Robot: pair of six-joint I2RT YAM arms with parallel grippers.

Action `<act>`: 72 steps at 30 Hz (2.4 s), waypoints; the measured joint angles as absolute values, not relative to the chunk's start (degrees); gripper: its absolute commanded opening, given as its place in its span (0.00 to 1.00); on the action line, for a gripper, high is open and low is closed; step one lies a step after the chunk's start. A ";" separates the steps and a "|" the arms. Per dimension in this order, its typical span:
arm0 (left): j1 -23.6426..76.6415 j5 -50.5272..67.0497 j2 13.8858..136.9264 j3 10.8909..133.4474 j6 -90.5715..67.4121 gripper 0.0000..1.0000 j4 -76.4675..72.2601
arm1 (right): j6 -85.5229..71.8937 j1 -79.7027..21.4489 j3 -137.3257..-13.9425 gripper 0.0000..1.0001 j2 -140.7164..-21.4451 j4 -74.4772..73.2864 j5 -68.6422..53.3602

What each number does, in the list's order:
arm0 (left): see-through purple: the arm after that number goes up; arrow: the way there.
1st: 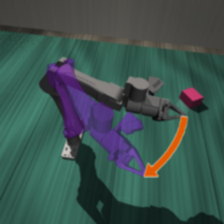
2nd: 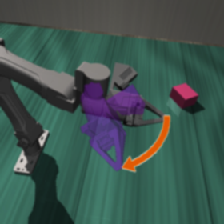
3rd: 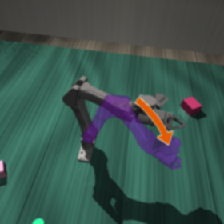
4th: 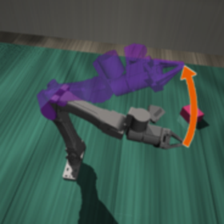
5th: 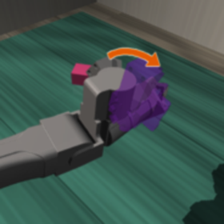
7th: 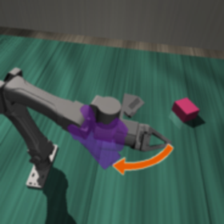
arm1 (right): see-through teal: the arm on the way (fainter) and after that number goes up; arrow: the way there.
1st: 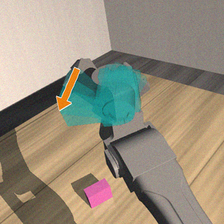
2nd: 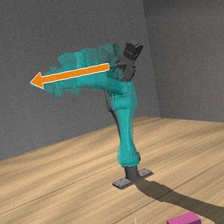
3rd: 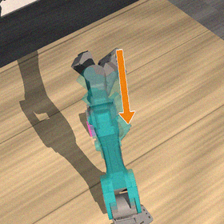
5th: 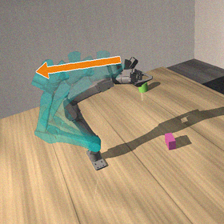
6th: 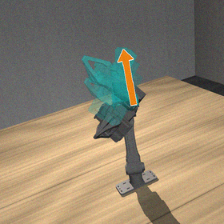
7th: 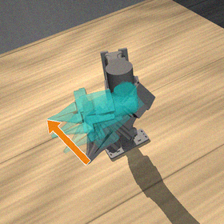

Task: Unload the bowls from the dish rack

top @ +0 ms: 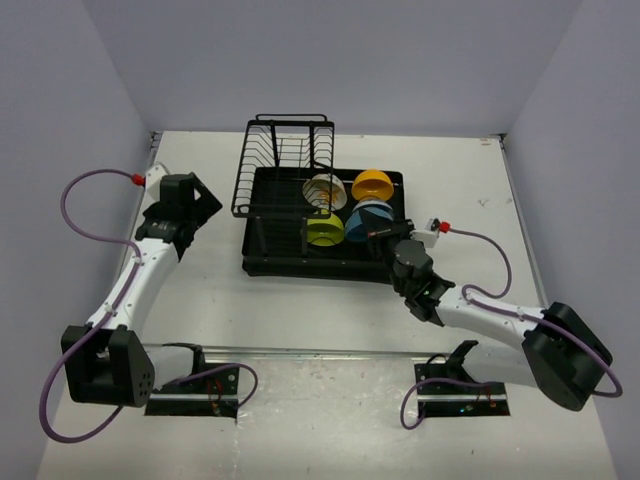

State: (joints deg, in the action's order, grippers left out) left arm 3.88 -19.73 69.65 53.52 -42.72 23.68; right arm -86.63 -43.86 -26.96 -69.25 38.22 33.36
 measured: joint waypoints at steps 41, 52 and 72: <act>3.88 -19.09 68.88 51.62 -38.59 1.00 23.62 | -39.48 10.90 -68.93 0.00 -85.73 -49.50 14.22; 3.88 -19.86 69.04 51.40 -38.22 1.00 23.62 | -36.21 12.45 -79.85 0.00 -100.79 -51.66 13.76; 3.88 -20.23 70.39 51.75 -37.85 1.00 24.88 | -32.75 12.45 -83.94 0.11 -110.96 -53.23 13.76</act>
State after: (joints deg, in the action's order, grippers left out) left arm 3.88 -20.23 70.39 51.75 -37.85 24.88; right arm -32.75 12.45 -83.94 -110.96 -53.23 13.76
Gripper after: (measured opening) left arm 0.997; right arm 0.091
